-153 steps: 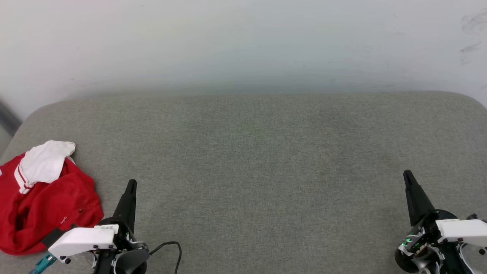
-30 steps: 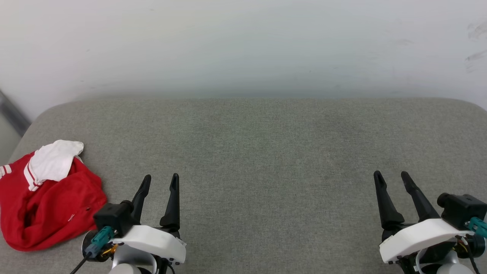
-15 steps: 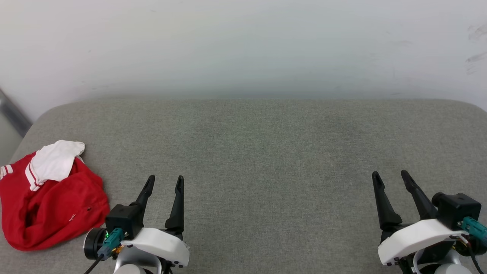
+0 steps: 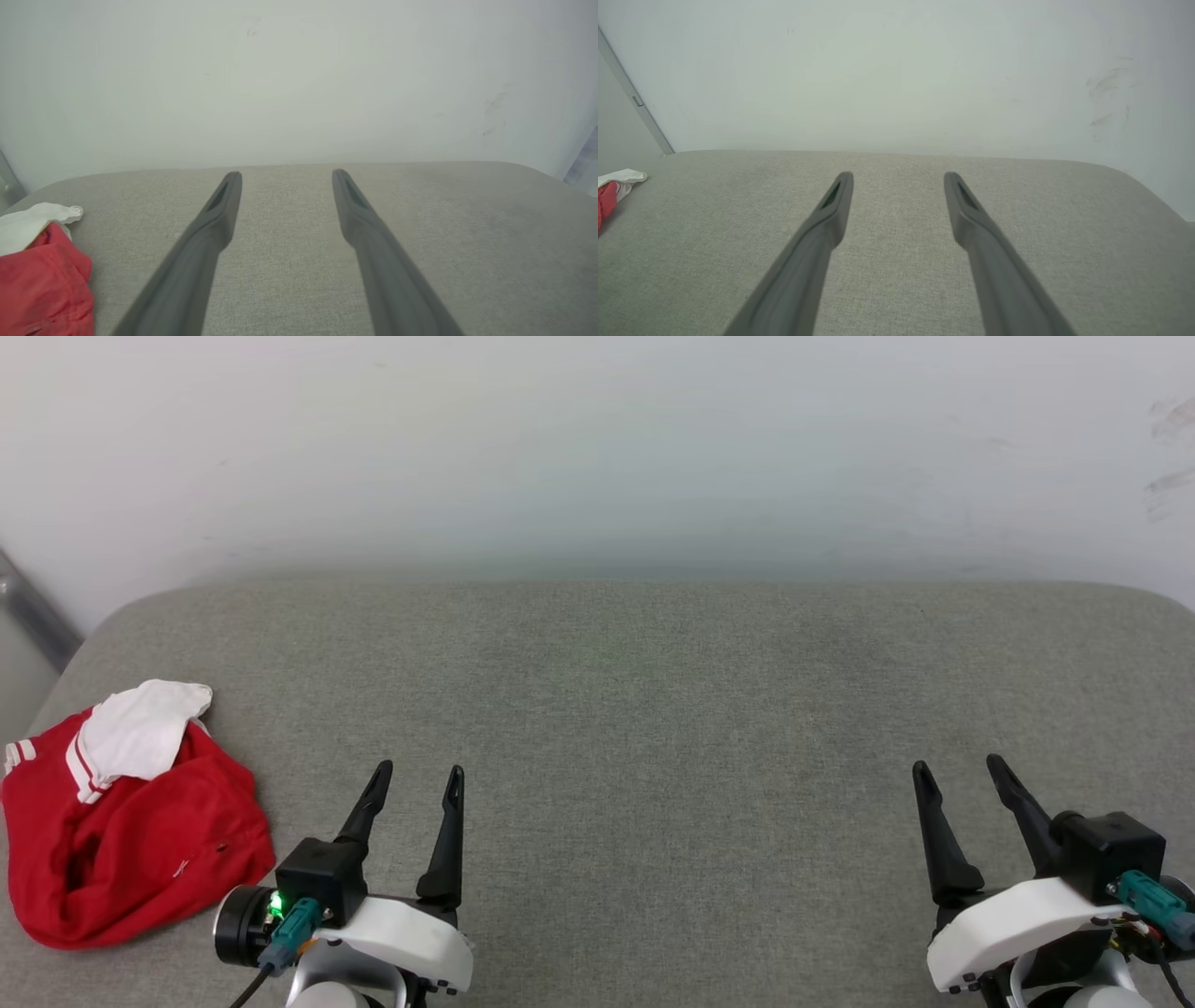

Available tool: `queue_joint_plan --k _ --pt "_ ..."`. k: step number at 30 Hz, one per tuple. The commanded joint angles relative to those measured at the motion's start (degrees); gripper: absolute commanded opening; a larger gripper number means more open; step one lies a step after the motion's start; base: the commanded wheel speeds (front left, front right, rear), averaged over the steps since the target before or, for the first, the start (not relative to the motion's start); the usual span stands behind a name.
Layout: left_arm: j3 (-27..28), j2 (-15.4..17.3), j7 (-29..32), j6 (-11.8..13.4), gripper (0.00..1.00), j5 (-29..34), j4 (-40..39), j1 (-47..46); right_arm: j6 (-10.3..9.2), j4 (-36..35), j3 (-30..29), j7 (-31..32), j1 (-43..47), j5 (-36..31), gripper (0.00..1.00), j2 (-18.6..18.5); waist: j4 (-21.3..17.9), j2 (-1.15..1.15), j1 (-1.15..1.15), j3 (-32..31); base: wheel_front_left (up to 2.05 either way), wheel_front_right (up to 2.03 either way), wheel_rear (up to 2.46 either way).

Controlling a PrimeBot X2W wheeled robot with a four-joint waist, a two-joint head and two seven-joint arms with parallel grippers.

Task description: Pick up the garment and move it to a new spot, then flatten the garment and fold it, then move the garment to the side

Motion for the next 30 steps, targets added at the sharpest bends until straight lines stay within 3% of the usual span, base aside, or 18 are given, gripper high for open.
queue_joint_plan --k 1,8,18,30 --pt "0.0 -0.2 -0.5 -0.4 1.0 0.1 0.1 -0.6 -0.02 -0.4 0.0 -0.1 0.8 -1.3 1.0 0.1 0.1 0.0 0.0 0.0 0.0 0.0 0.0" --pt "-0.2 -0.7 -1.4 -0.9 1.0 2.2 0.7 -0.7 -0.02 -0.6 -0.3 -0.1 0.9 -4.2 1.0 0.1 0.4 0.0 0.0 0.0 0.0 0.0 0.0" --pt "0.7 -1.1 -1.4 -1.3 1.0 0.1 2.0 -0.7 -0.02 0.2 -0.9 -0.4 0.8 -1.8 1.0 0.1 0.6 0.0 0.0 0.0 0.0 0.0 0.0" --pt "1.2 -1.2 -1.3 -1.0 1.0 0.6 3.0 -1.5 -0.02 -0.3 -0.9 -0.4 0.4 -4.1 1.0 0.1 1.9 0.0 0.0 0.0 0.0 0.0 0.0"
